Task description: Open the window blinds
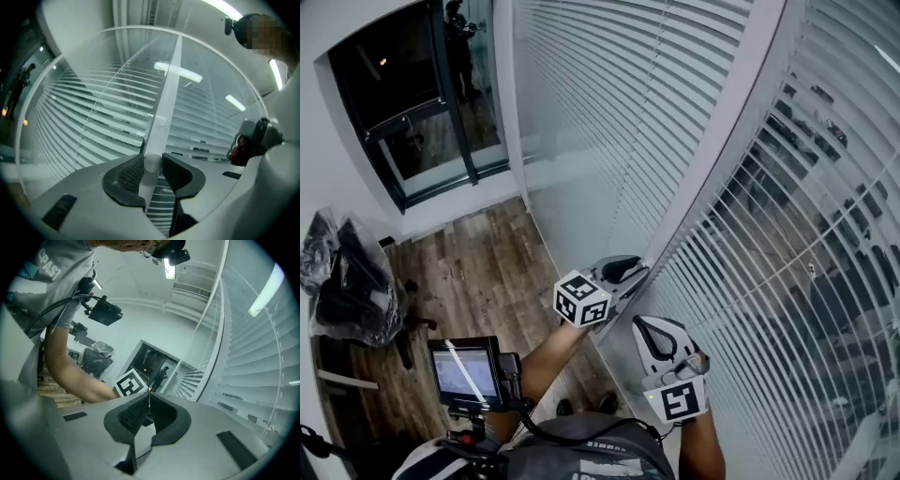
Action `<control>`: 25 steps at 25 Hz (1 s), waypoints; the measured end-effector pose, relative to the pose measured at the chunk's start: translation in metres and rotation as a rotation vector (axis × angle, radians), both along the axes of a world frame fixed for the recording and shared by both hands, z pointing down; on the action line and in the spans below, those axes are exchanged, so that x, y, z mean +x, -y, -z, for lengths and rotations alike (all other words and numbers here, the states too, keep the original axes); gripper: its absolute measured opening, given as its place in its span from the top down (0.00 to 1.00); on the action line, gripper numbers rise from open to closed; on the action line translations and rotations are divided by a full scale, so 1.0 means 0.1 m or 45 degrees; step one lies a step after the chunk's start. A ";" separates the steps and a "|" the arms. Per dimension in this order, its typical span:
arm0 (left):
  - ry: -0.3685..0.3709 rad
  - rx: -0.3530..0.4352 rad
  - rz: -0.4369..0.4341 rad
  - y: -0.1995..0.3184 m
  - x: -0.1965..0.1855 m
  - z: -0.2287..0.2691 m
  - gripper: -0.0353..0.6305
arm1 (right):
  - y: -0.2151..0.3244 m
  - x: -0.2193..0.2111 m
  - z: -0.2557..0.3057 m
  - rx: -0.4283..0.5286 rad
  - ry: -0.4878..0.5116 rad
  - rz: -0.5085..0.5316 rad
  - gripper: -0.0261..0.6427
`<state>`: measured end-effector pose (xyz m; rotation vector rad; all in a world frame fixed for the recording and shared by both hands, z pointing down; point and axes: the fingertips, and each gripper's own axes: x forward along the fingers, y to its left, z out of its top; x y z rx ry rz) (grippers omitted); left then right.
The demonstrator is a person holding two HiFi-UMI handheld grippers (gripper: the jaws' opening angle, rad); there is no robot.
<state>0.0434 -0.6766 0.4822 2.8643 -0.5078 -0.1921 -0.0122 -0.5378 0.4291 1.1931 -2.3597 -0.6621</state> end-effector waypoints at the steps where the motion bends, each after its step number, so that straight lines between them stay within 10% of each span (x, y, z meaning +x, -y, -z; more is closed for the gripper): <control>1: 0.083 0.092 0.023 -0.01 0.02 -0.01 0.76 | 0.03 0.00 0.04 0.000 0.015 -0.014 0.96; 6: 0.938 1.045 0.300 -0.05 0.18 0.03 0.76 | 0.39 0.08 0.40 -0.029 0.036 -0.133 0.96; 8: 1.062 1.183 0.338 -0.04 0.22 0.03 0.76 | 0.51 0.07 0.54 -0.031 0.067 -0.159 0.96; 12: 0.855 0.992 0.298 -0.02 0.21 0.01 0.76 | 0.59 -0.03 0.72 -0.008 0.123 -0.140 0.96; 17: -0.034 -0.005 0.039 0.08 0.02 0.13 0.76 | 0.57 -0.01 0.68 -0.015 0.120 -0.132 0.96; 25: 0.022 -0.024 0.031 0.07 0.08 0.05 0.76 | 0.55 0.03 0.64 -0.021 0.127 -0.136 0.96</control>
